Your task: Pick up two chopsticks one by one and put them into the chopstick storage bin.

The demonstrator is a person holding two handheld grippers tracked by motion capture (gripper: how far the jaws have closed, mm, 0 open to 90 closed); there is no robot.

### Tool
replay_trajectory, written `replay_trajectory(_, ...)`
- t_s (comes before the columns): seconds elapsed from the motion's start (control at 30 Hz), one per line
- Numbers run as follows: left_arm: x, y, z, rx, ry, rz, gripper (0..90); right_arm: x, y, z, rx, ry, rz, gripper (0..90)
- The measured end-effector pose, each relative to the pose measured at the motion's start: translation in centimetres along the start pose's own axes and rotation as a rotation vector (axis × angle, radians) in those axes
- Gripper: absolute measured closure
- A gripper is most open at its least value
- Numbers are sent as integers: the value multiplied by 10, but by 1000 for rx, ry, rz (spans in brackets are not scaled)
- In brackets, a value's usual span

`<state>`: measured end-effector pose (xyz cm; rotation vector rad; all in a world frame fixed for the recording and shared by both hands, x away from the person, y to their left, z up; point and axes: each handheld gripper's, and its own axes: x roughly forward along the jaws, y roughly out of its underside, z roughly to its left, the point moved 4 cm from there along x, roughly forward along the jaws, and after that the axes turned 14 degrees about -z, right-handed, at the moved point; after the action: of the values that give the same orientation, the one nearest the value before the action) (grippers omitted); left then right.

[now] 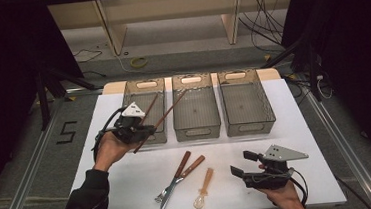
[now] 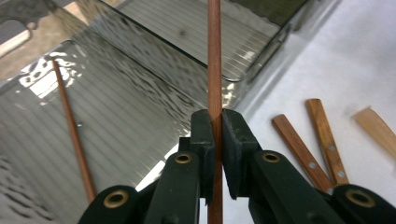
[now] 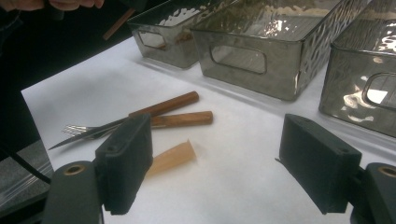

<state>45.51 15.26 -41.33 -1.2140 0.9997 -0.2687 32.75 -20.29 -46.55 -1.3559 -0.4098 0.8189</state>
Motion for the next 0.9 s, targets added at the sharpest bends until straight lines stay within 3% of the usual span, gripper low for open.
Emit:
replay_trajectory(0.37, -2, -14, 33, -45, -87, -32, 833, 0, 0, 0, 1, -3, -2, 266)
replay_trajectory(0.63, 5, -13, 52, -77, -110, -32, 832, 0, 0, 0, 3, -2, -5, 266)
replay_trajectory(0.9, 13, -10, 76, -111, -167, -37, 832, 0, 0, 0, 4, -5, -4, 266)
